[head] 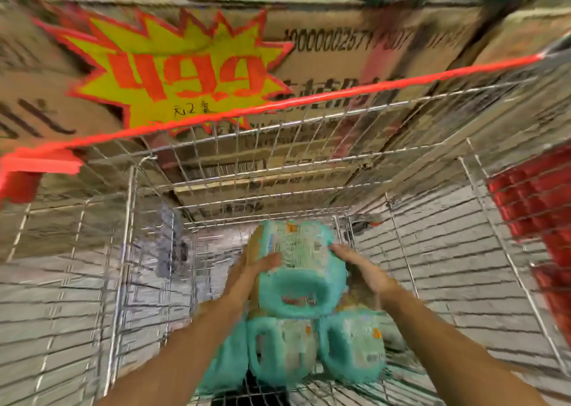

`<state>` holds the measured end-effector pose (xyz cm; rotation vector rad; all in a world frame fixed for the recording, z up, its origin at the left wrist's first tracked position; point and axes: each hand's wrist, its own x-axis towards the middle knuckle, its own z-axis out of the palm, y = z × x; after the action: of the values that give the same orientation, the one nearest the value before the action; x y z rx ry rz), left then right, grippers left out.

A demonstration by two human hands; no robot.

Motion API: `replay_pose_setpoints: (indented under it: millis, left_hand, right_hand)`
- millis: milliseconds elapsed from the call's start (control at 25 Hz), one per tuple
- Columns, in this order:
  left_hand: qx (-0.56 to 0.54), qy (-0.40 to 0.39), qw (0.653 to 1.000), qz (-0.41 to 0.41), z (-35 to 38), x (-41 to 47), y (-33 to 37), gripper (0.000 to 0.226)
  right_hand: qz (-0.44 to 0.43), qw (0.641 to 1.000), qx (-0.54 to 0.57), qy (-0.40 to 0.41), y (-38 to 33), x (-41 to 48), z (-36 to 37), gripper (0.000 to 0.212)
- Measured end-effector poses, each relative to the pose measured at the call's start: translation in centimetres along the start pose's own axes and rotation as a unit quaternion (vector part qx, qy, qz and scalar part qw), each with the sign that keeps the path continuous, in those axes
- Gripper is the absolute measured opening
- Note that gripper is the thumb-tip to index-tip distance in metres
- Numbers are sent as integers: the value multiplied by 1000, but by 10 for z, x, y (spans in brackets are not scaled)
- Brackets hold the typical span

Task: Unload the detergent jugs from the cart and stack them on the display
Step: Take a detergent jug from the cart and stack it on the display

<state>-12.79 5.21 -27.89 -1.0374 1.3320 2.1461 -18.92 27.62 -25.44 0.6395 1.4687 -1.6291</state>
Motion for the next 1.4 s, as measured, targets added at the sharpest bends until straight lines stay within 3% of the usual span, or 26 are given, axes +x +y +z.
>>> replay_pose_setpoints:
  millis: [160, 240, 320, 440, 560, 640, 720, 840, 920, 1000, 1080, 1160, 1280, 1400]
  left_hand:
    - [32, -51, 996, 66, 4, -80, 31, 78]
    - [39, -70, 991, 108, 1, -116, 48, 67]
    - [49, -104, 983, 146, 0, -148, 66, 68]
    - [44, -130, 968, 209, -3, -188, 93, 74]
    - [-42, -145, 949, 278, -21, -216, 102, 104]
    - [-95, -213, 936, 265, -26, -236, 94, 108]
    - [-108, -231, 933, 254, -22, -250, 88, 103]
    - [-168, -165, 933, 273, -20, -259, 89, 72]
    - [-214, -141, 926, 277, -23, -266, 94, 61]
    - [-192, -124, 922, 312, -30, -270, 94, 57]
    - [-170, -113, 919, 338, -33, -275, 95, 50]
    - [-157, -117, 918, 346, -34, -279, 93, 55]
    - [-111, -138, 910, 374, -36, -289, 95, 83]
    - [-30, -174, 904, 390, -40, -299, 107, 101]
  right_hand:
    - [-69, 994, -37, -78, -41, -66, 22, 22]
    - [-98, 987, -59, -110, -47, -98, 36, 27]
    - [-134, 985, -58, -90, -46, -127, 49, 38]
    - [-213, 973, 41, -78, -36, -160, 68, 53]
    - [-248, 945, 184, -108, -25, -193, 94, 49]
    - [-274, 919, 256, -121, -13, -211, 114, 44]
    - [-312, 902, 276, -112, -5, -225, 135, 43]
    - [-378, 905, 194, -24, 0, -241, 162, 54]
    - [-439, 894, 59, 68, -4, -255, 170, 57]
    - [-514, 833, -124, 163, -8, -274, 178, 66]
    - [-541, 771, -280, 186, -6, -284, 190, 86]
    - [-513, 753, -362, 199, 3, -283, 207, 109]
    - [-502, 742, -369, 247, 13, -277, 221, 114]
    - [-523, 803, -201, 202, 8, -273, 213, 108]
